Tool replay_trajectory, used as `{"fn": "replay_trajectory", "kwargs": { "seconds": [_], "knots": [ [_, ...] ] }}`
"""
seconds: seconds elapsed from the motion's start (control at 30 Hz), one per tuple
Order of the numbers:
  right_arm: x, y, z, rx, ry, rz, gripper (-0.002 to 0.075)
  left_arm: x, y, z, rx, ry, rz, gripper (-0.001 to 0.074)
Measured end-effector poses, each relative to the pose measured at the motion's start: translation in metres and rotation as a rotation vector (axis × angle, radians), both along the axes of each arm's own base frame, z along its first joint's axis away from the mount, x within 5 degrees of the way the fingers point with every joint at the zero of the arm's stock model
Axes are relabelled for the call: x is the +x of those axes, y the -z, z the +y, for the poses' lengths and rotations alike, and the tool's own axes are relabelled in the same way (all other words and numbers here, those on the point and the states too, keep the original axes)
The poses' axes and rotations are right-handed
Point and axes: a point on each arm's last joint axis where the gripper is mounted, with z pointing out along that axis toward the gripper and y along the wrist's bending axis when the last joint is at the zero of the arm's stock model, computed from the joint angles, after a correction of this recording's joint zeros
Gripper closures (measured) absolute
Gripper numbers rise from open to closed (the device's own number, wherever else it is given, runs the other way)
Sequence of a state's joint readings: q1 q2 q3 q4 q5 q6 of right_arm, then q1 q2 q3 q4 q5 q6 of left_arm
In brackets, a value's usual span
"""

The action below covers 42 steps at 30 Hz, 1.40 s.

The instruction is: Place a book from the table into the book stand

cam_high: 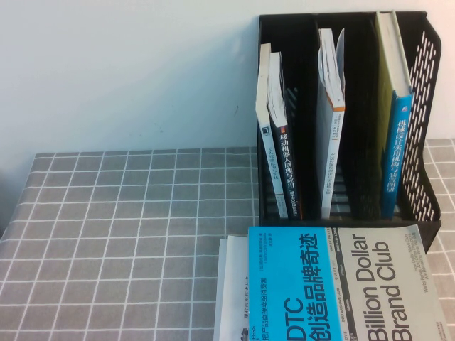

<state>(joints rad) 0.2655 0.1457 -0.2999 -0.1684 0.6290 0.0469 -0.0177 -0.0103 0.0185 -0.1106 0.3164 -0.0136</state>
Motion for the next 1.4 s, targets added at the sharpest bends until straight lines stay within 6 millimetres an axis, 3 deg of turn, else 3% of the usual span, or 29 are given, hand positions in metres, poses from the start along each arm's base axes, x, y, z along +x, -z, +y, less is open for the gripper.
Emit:
{"fn": "replay_trajectory", "kwargs": {
  "seconds": [0.23,0.4,0.67,1.4],
  "knots": [
    [-0.003,0.012,-0.002,0.011,0.017,-0.126,0.0729,0.000,0.000,0.000,0.000,0.000,0.000,0.0738],
    [0.002,0.034,-0.006,-0.006,0.149,-0.272,0.0729,0.000,0.000,0.000,0.000,0.000,0.000,0.0738],
    [0.004,0.075,-0.012,0.050,0.320,-0.113,0.0729,0.000,-0.001,0.000,0.000,0.000,-0.004,0.0738],
    [0.004,0.076,-0.012,0.048,0.329,-0.107,0.0729,0.000,-0.001,0.000,0.000,0.000,-0.004,0.0738]
  ]
}}
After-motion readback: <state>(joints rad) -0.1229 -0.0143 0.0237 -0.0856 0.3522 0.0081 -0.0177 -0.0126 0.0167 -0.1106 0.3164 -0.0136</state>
